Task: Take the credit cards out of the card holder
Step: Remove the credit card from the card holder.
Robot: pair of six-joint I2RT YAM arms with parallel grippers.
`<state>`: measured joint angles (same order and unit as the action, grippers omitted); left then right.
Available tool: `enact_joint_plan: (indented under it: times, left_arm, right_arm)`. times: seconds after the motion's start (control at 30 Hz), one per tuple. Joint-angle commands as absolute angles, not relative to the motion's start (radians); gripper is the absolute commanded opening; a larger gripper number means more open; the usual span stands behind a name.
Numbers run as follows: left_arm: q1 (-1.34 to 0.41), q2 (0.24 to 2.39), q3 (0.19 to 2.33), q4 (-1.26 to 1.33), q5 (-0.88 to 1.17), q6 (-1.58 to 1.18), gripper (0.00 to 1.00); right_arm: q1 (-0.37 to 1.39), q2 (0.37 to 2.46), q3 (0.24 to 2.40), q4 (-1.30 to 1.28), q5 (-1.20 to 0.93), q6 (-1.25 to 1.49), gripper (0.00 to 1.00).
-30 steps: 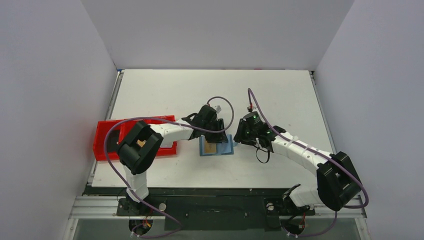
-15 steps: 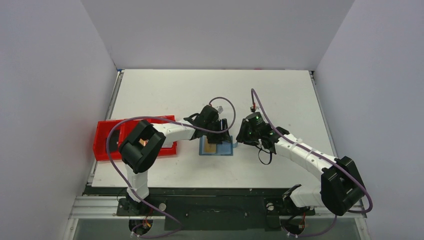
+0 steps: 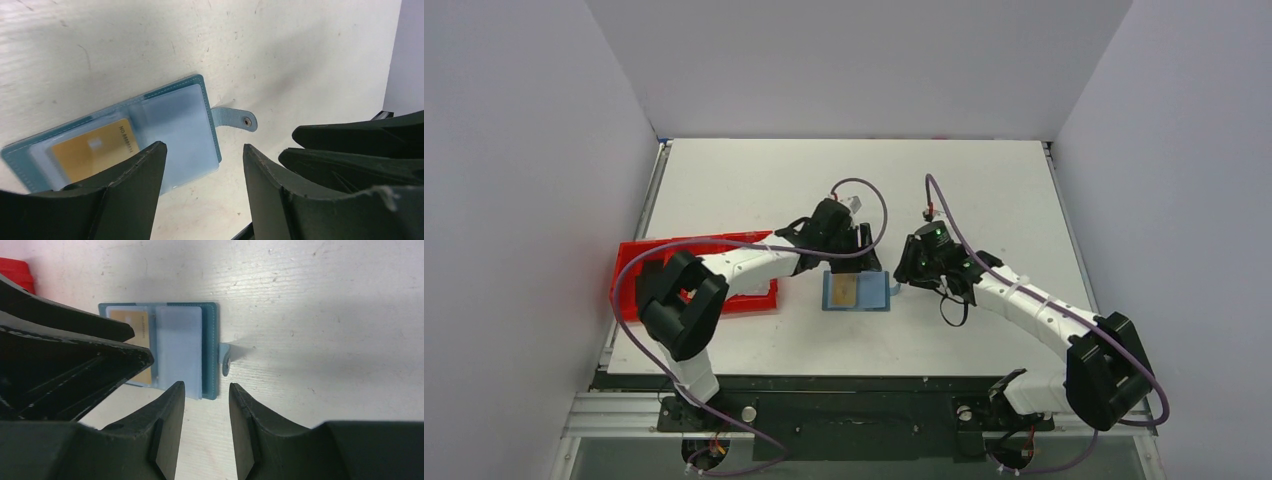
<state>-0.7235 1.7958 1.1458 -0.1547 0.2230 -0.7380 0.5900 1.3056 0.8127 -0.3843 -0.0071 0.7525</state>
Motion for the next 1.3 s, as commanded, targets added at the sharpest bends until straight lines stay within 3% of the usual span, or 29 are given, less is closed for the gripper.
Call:
enact_joint_plan:
  times: [0.0, 0.37, 0.77, 1.27]
  left_arm:
    - [-0.67, 1.683, 1.128, -0.191, 0.173, -0.693, 0.56]
    - [-0.516, 1.515, 0.953, -0.225, 0.198, -0.651, 0.55]
    - [-0.482, 1.512, 0.883, -0.204, 0.234, -0.64, 0.53]
    - [-0.519, 1.614, 0.869, -0.119, 0.282, -0.667, 0.38]
  right_arm:
    - [0.61, 1.33, 0.896, -0.371, -0.03, 0.752, 0.35]
    - [0.683, 1.539, 1.001, -0.264, -0.12, 0.805, 0.34]
    - [0.682, 1.72, 1.034, -0.175, -0.199, 0.829, 0.28]
    - [0.674, 1.781, 1.0, -0.107, -0.233, 0.849, 0.21]
